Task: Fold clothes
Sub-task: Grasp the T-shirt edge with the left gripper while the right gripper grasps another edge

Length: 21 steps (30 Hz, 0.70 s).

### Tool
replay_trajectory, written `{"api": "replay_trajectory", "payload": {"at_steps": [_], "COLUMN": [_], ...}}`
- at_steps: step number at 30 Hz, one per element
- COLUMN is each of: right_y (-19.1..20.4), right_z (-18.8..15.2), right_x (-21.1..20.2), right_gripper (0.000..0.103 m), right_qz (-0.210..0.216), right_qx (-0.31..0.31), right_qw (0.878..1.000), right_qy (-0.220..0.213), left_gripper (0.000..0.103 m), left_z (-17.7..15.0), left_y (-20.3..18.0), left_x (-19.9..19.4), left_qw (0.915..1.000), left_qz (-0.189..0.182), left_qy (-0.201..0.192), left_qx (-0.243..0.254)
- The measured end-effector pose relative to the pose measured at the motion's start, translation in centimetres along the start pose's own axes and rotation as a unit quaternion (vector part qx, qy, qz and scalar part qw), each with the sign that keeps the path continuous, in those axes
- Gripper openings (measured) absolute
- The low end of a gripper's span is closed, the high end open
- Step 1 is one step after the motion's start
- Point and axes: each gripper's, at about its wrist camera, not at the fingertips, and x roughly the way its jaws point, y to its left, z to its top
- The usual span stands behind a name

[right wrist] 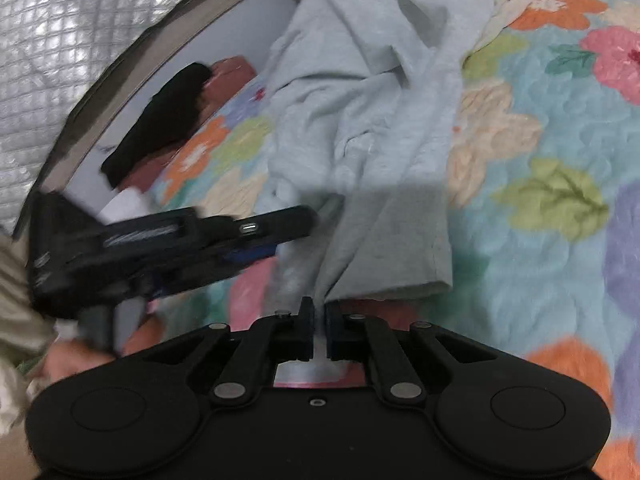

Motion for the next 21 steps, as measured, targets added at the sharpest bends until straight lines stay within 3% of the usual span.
{"api": "replay_trajectory", "payload": {"at_steps": [2,5,7,9,10,11,12,14,17,19,20,21], "right_y": [0.1,-1.0,-2.4,-4.5,-5.8,-6.9,-7.7,-8.9,-10.3,-9.2,-7.8,-6.4], "right_z": [-0.4,0.7,1.9,3.0,3.6,4.1,4.6,5.8,7.5,8.3,8.4,8.5], "right_x": [-1.3,-2.7,-3.6,-4.3,-4.4,-4.4,-3.8,-1.7,1.3,3.0,3.7,4.3], "right_gripper": [0.008,0.012,0.015,0.041,0.065,0.071,0.072,0.079,0.082,0.082,0.072,0.058], "right_qz": [-0.010,-0.053,-0.073,-0.069,-0.066,-0.060,-0.052,-0.039,-0.027,-0.045,-0.058,-0.071], "right_qx": [-0.032,-0.047,-0.029,0.010,0.037,0.062,0.083,0.127,0.182,0.165,0.133,0.101], "right_qw": [0.999,0.997,0.996,0.995,0.993,0.991,0.989,0.986,0.978,0.982,0.986,0.990], "right_qy": [-0.013,-0.032,-0.051,-0.076,-0.090,-0.102,-0.107,-0.102,-0.094,-0.083,-0.077,-0.070], "left_gripper": [0.013,0.022,0.038,0.050,0.058,0.063,0.072,0.074,0.074,0.071,0.069,0.050], "left_z": [-0.3,-0.3,-0.5,-0.7,-0.7,-0.7,-0.7,-0.3,0.2,0.2,0.2,0.2], "left_y": [-1.0,-2.2,-3.3,-4.0,-4.3,-4.6,-4.6,-3.7,-1.9,-0.9,-0.7,-0.5], "left_x": [0.4,0.5,0.2,0.1,0.1,0.1,0.0,0.1,0.0,-0.3,-0.1,0.0], "left_qw": [0.9986,0.9957,0.9889,0.9788,0.9729,0.9663,0.9622,0.9658,0.9735,0.9768,0.9797,0.9825], "left_qz": [0.043,0.073,0.109,0.149,0.168,0.186,0.199,0.195,0.177,0.162,0.150,0.137], "left_qy": [-0.013,-0.034,-0.063,-0.082,-0.089,-0.096,-0.100,-0.101,-0.108,-0.111,-0.105,-0.099], "left_qx": [0.029,0.047,0.079,0.115,0.132,0.149,0.157,0.138,0.097,0.086,0.082,0.077]}}
